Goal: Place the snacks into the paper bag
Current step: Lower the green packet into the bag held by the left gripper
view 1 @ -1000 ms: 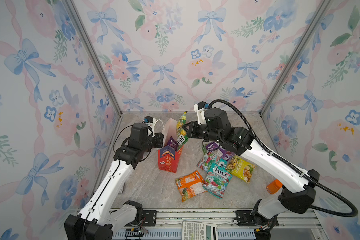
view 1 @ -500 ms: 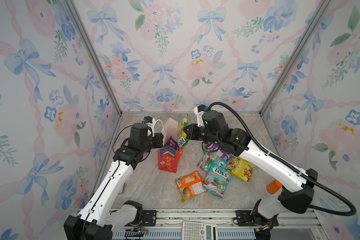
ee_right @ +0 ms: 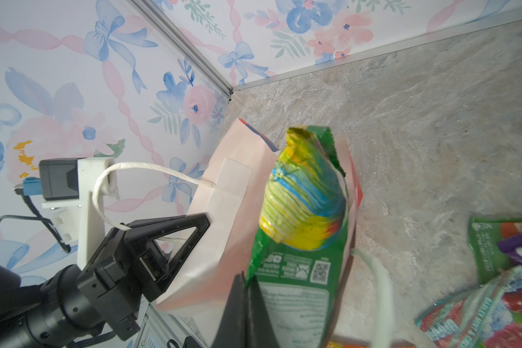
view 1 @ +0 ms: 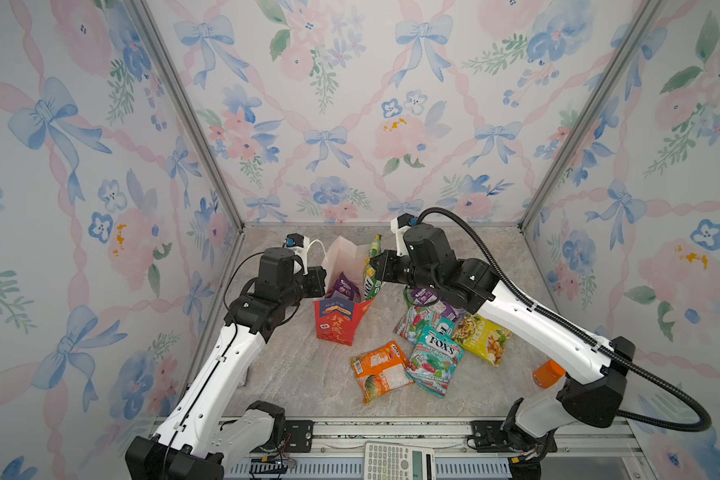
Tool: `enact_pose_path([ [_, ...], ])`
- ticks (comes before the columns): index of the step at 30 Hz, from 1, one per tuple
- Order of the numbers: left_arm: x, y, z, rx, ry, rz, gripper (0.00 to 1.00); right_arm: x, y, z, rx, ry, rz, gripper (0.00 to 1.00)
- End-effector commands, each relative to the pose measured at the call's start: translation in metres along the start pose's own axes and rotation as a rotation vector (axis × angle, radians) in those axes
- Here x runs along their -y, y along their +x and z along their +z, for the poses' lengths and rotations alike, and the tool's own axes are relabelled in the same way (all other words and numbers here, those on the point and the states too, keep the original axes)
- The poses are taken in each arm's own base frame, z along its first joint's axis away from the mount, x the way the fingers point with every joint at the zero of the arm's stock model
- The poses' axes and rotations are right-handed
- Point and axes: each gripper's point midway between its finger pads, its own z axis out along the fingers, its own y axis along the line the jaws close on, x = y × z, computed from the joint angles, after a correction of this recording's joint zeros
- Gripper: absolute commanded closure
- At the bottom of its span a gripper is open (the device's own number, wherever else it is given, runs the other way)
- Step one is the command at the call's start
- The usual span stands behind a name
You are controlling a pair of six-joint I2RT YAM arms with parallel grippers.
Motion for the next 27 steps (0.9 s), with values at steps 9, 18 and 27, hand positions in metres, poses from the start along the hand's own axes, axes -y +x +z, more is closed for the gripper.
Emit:
enact_pose_path([
  [9, 0.005, -0.010, -0.002, 0.045, 0.018, 0.012, 1.00, 0.009, -0.003, 0.009, 0.000, 0.001, 0.025, 1.00],
  [18, 0.005, -0.009, -0.002, 0.045, 0.018, 0.015, 1.00, 0.008, -0.003, 0.014, -0.010, -0.016, 0.035, 0.89],
  [27, 0.005, -0.009, -0.001, 0.044, 0.018, 0.018, 1.00, 0.000, -0.010, 0.011, 0.009, -0.059, 0.037, 0.61],
])
